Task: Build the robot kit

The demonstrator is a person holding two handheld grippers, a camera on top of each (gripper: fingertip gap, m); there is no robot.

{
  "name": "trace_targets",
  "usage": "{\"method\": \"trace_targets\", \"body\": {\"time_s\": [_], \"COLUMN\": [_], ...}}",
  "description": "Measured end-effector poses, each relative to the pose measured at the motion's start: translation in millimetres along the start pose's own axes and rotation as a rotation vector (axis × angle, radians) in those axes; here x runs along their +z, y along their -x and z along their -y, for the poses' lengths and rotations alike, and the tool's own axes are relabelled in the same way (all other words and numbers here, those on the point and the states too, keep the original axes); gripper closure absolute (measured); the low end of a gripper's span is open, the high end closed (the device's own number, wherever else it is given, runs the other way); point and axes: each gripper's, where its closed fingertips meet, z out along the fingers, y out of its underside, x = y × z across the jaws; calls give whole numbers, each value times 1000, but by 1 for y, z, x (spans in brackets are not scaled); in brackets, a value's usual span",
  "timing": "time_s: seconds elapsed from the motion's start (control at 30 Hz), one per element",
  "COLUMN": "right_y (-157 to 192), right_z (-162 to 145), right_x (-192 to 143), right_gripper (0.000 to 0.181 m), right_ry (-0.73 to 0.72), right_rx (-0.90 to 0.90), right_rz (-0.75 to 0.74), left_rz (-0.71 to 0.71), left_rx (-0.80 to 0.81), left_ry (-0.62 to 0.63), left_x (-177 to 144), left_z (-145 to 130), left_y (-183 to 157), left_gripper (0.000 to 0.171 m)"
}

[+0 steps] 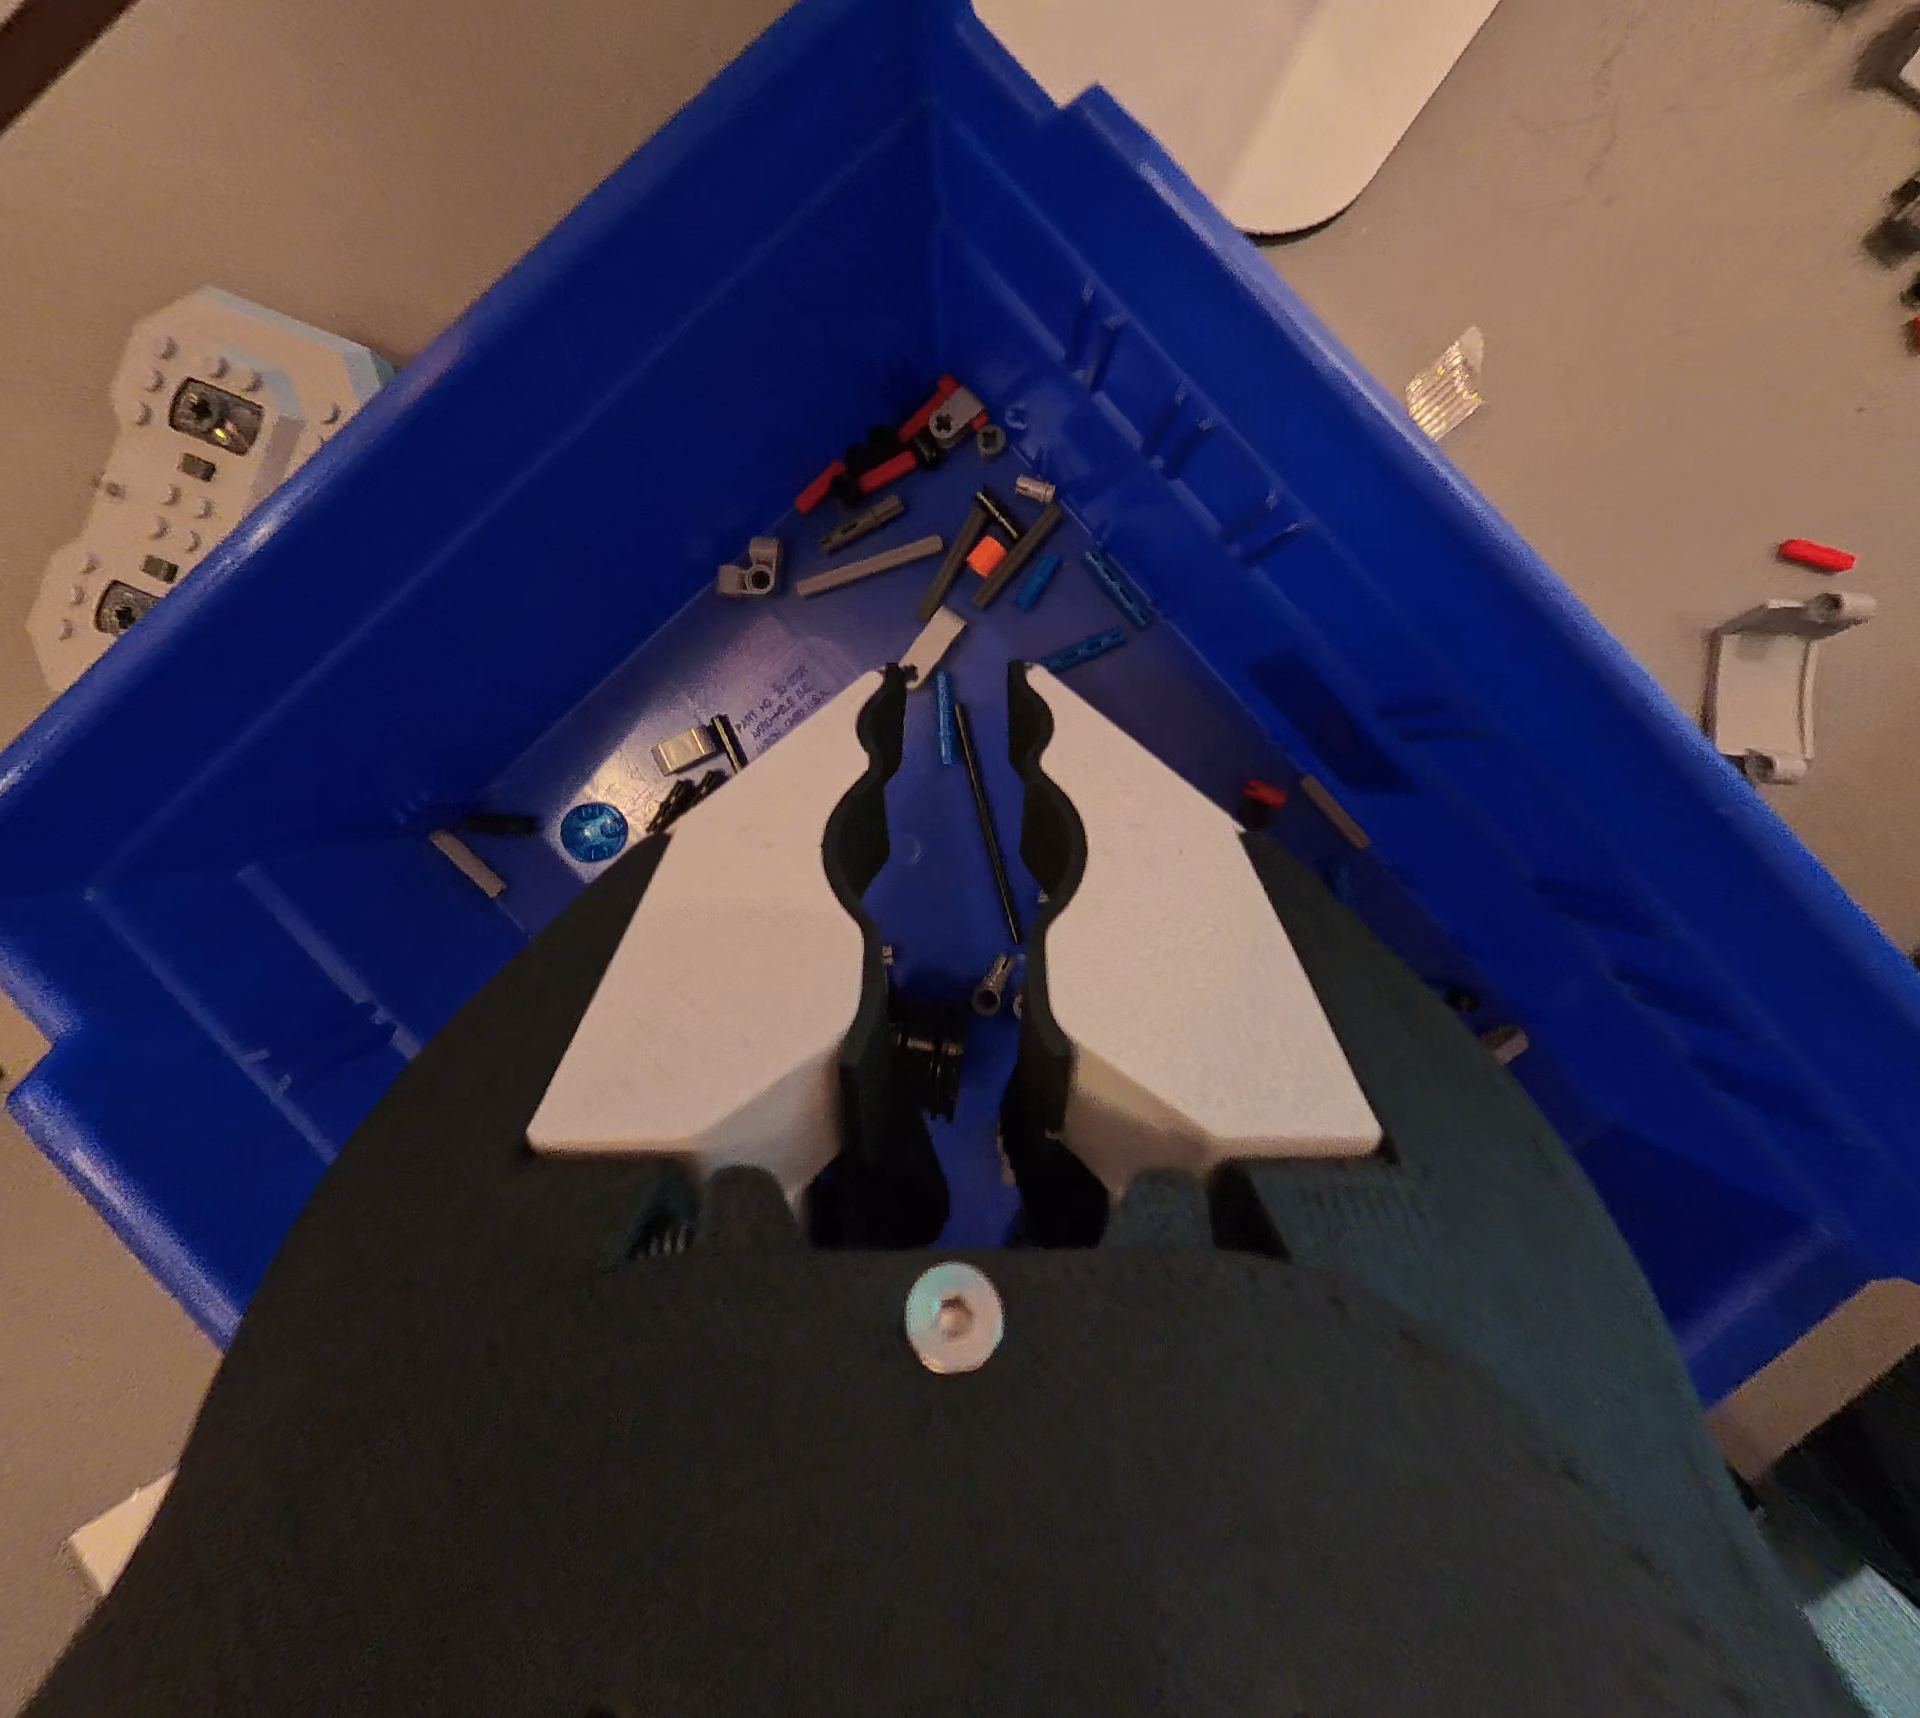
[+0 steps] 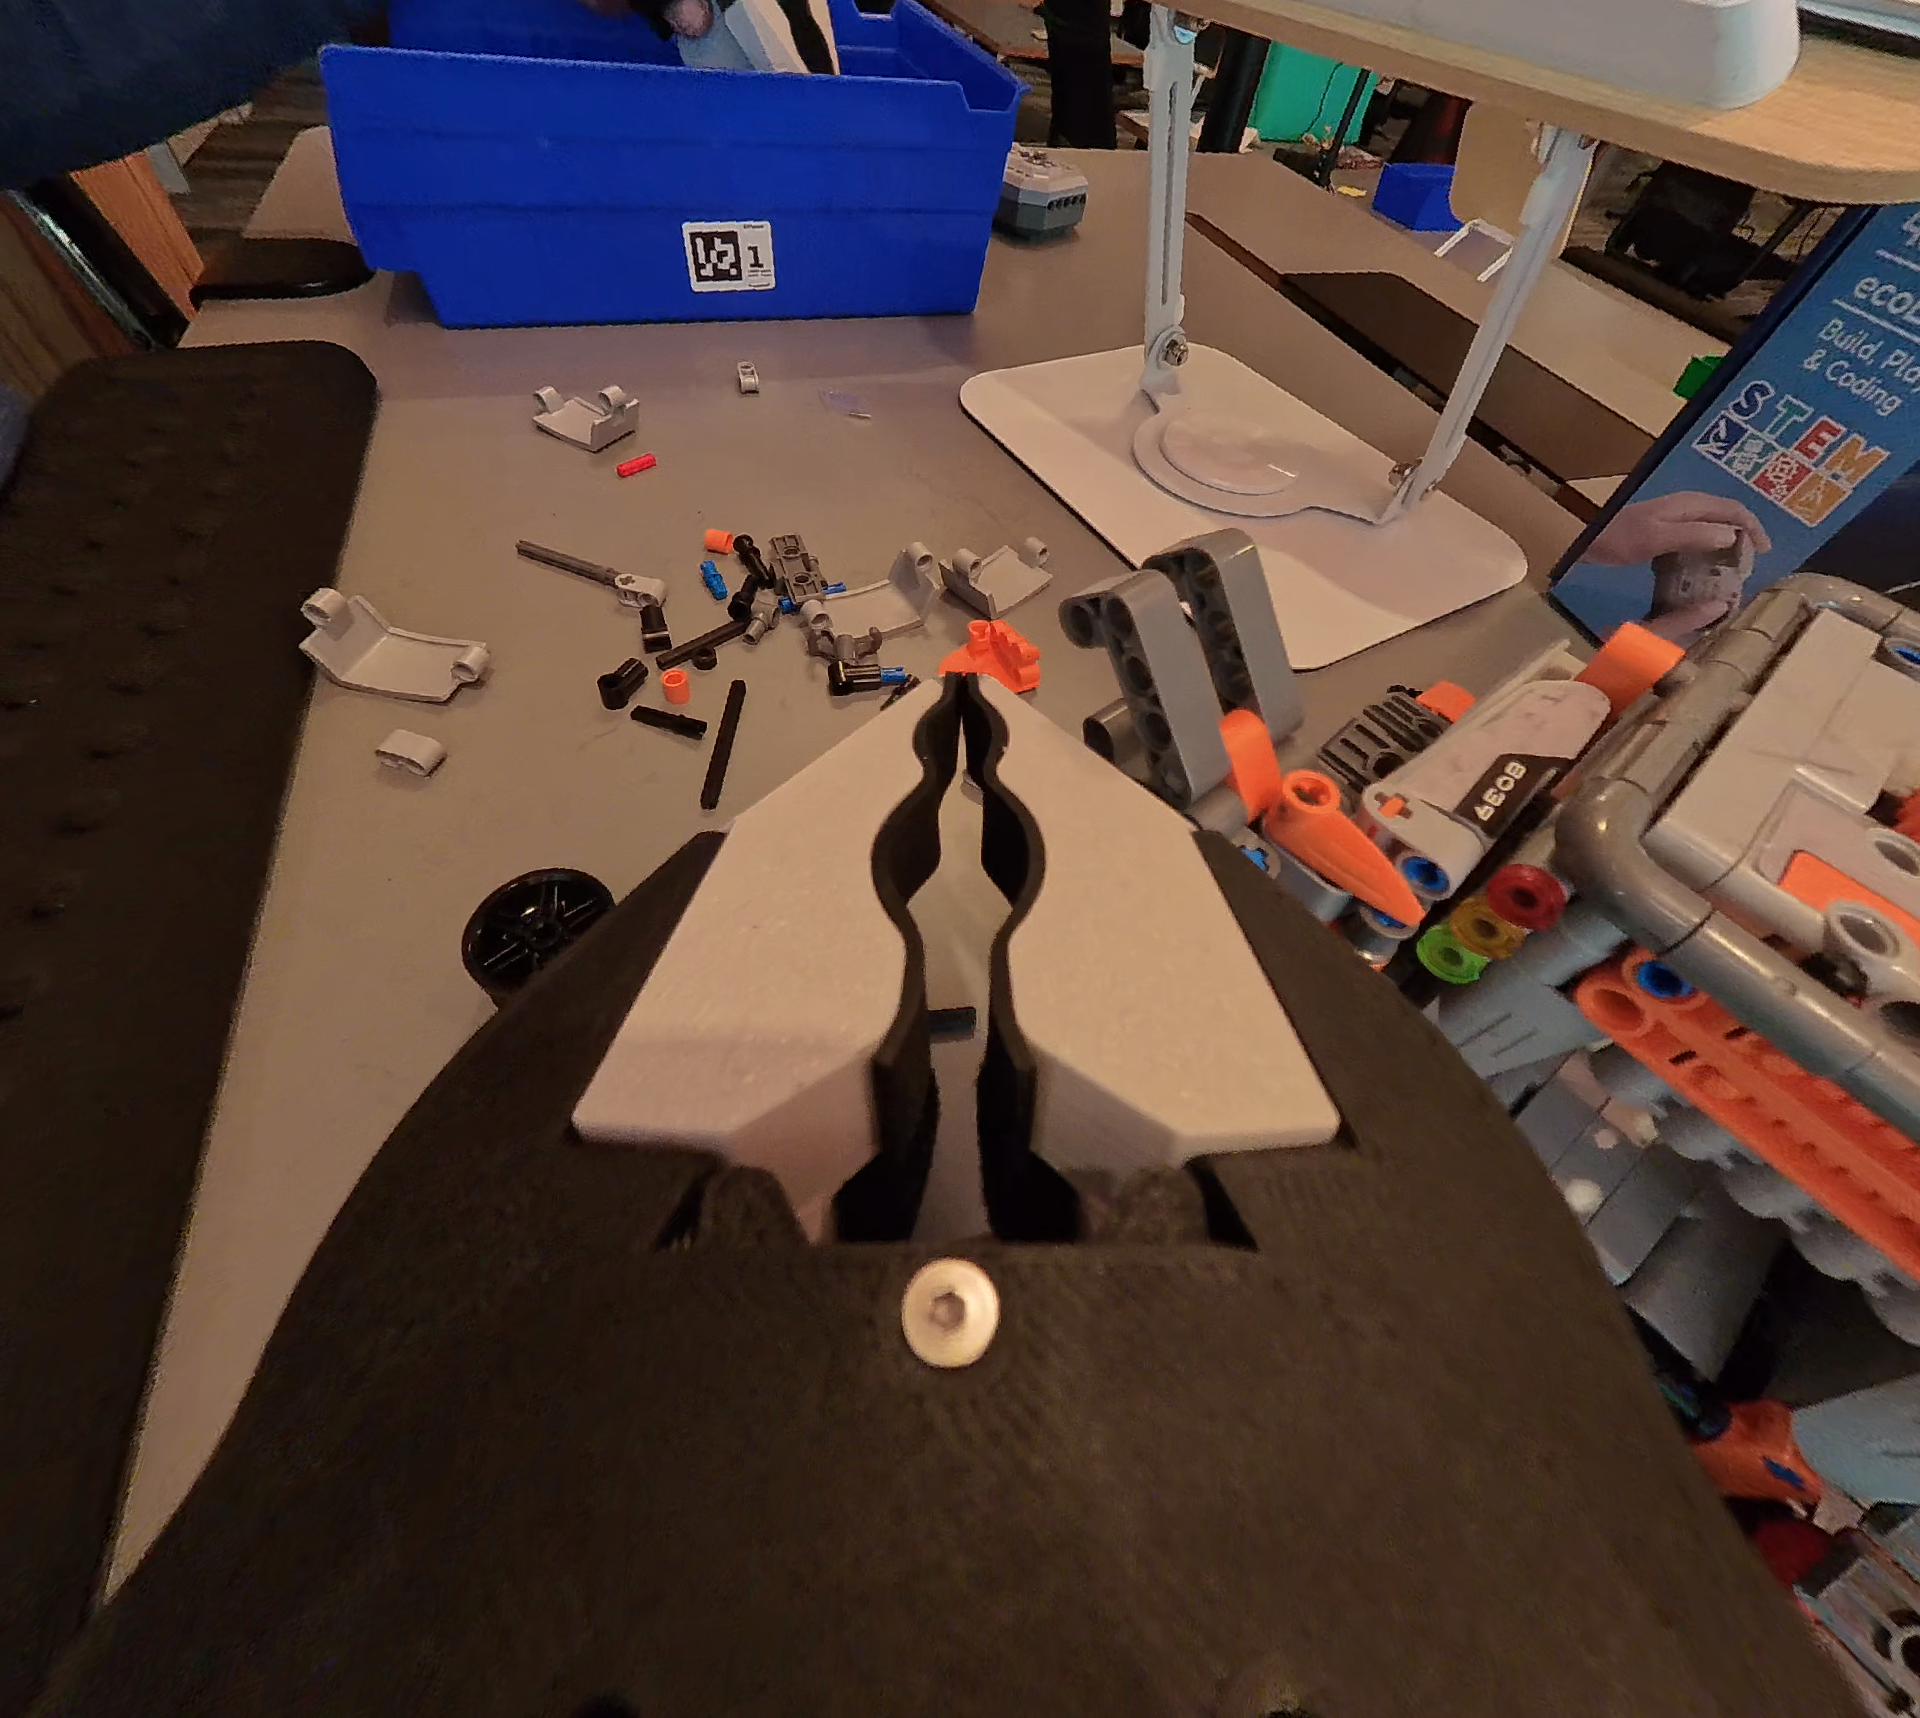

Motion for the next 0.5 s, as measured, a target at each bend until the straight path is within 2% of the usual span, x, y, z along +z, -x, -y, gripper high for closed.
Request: {"method": "trace_targets", "body": {"time_s": [0.1, 0.27, 0.5], "right_y": [-1, -2, -2], "right_z": [0, -1, -2], "right_x": [-1, 0, 1], "right_gripper": [181, 181, 181], "right_ry": [-3, 2, 6], "right_rx": [3, 4, 4], "right_rz": [-5, -6, -6], "left_rz": [33, -34, -139], "left_rx": [-13, 14, 47], "left_ry": [80, 285, 408], "left_x": [-4, -22, -40], "left_z": [-9, -42, -93], "left_y": [6, -12, -51], "left_gripper": [155, 149, 150]}}
